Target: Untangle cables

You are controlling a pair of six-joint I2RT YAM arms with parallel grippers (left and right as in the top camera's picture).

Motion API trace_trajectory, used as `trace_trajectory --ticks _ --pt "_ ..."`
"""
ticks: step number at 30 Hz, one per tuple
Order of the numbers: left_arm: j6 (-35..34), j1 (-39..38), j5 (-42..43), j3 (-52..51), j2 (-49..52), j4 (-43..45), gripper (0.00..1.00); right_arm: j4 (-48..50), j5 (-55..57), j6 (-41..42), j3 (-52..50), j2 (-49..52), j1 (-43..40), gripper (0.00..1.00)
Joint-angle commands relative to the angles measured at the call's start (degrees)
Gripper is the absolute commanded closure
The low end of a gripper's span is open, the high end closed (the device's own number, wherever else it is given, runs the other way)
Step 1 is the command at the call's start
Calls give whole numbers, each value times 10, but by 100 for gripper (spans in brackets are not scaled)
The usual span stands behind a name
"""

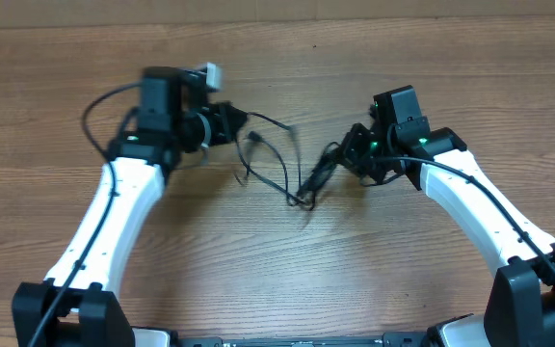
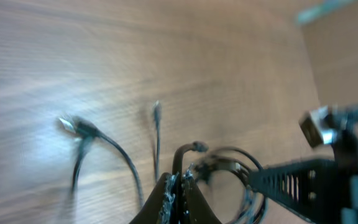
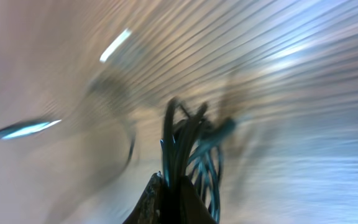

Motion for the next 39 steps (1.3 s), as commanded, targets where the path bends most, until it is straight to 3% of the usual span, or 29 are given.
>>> trace_trajectory --ticks 1,9,16,21,31,36,37,39 --pt "-10 30 99 8 -23 20 96 -21 165 -24 1 -9 -3 96" --pt "-10 51 103 8 -23 32 96 -23 181 -84 1 -9 -3 96" --pt "-10 168 129 63 -26 40 96 -70 430 -124 1 -9 -21 96" --pt "-10 248 143 110 -26 0 96 -59 496 -125 1 -9 -78 96" --pt "-10 329 121 119 -26 -53 96 10 467 -128 1 -9 -253 96" --pt "-1 309 121 119 -26 -101 96 10 226 -221 1 -9 -288 79" --pt "3 291 121 119 -26 -108 94 15 223 -220 1 -9 -288 68" --pt "3 262 121 119 -26 -116 91 20 221 -220 1 -9 -285 55"
